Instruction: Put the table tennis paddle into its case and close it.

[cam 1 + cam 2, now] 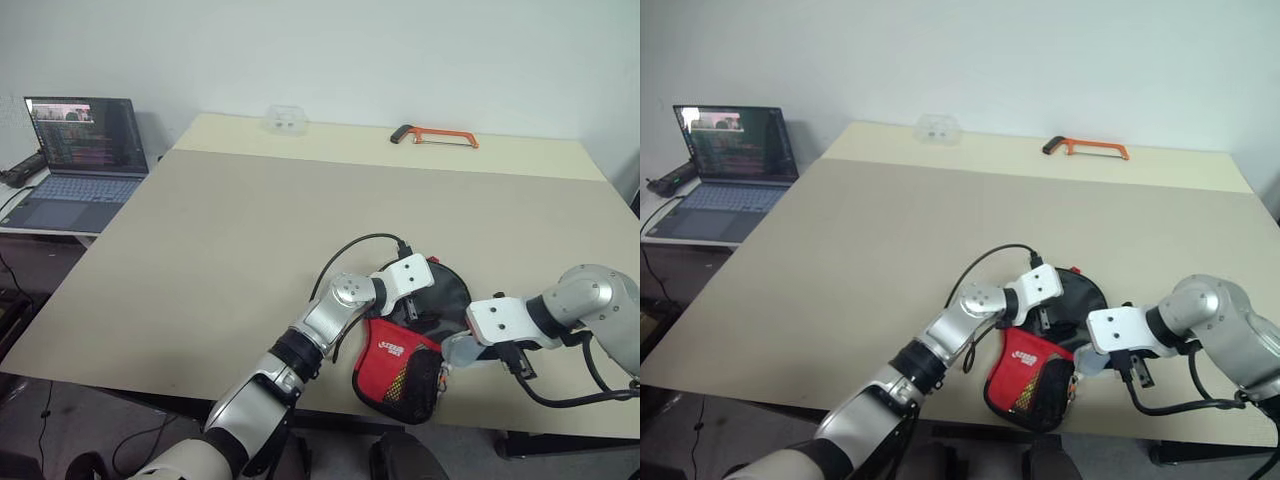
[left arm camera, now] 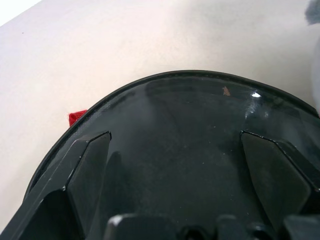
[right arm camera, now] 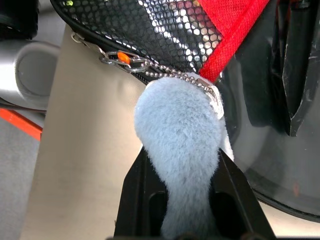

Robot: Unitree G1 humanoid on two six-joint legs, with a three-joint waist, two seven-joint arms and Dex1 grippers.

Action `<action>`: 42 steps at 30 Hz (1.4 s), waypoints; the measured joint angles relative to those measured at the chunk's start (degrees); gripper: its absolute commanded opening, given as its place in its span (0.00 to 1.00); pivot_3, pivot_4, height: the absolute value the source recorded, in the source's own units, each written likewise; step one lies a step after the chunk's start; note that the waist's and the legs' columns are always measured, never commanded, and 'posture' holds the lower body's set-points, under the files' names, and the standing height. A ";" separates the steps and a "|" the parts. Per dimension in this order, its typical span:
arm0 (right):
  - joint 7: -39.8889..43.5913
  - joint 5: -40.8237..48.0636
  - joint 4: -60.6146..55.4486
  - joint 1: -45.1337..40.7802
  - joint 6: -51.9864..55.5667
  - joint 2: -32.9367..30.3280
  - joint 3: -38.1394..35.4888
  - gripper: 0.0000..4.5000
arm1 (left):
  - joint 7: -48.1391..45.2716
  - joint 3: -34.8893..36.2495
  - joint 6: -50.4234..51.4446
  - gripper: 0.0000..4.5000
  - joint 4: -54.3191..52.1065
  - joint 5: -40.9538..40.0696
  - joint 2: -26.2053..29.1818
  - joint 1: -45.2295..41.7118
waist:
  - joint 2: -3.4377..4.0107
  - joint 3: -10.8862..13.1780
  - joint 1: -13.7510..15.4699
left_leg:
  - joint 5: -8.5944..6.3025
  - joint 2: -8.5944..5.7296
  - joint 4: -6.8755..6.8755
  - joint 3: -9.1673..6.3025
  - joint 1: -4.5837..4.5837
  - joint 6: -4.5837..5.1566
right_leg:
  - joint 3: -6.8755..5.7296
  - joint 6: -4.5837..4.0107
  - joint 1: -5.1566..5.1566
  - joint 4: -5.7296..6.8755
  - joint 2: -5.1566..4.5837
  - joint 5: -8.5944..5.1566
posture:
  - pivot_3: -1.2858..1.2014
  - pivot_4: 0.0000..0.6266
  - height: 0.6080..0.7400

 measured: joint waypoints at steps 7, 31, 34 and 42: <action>-0.25 -2.07 4.76 -3.43 -1.47 1.77 0.66 0.67 | 0.02 0.07 1.09 1.00 -1.24 0.05 0.72 0.39 | -0.02 0.03 -0.04 | 0.00 0.01 -0.04 0.05 0.38 0.00 | 0.03 0.04 0.33 -0.02 -0.01 -0.04 | 0.52 0.24 1.00; 4.11 5.45 33.41 -21.10 -5.97 1.59 -11.30 0.99 | -25.35 17.37 11.57 1.00 -19.06 -18.62 25.52 -7.08 | 0.87 1.08 0.19 | 0.04 -0.10 -0.09 0.14 -0.67 -0.06 | -0.04 0.03 -0.73 -0.06 -0.14 -0.08 | 0.52 0.24 1.00; 5.39 8.39 34.59 -20.90 -3.28 0.26 -14.34 0.99 | -28.78 20.06 13.34 1.00 -19.38 -21.39 30.94 -6.91 | 0.86 1.14 0.14 | 0.03 -0.16 -0.07 0.17 -0.67 -0.05 | -0.05 0.04 -0.74 -0.01 -0.23 -0.09 | 0.52 0.24 1.00; 8.04 18.42 29.16 -6.02 5.22 -8.62 -25.91 0.99 | -34.92 29.74 19.08 1.00 -22.74 -27.55 48.10 -1.69 | 0.88 1.20 0.14 | 0.03 -0.13 -0.08 0.13 -0.66 -0.04 | -0.08 0.04 -0.72 0.04 -0.30 -0.14 | 0.52 0.24 1.00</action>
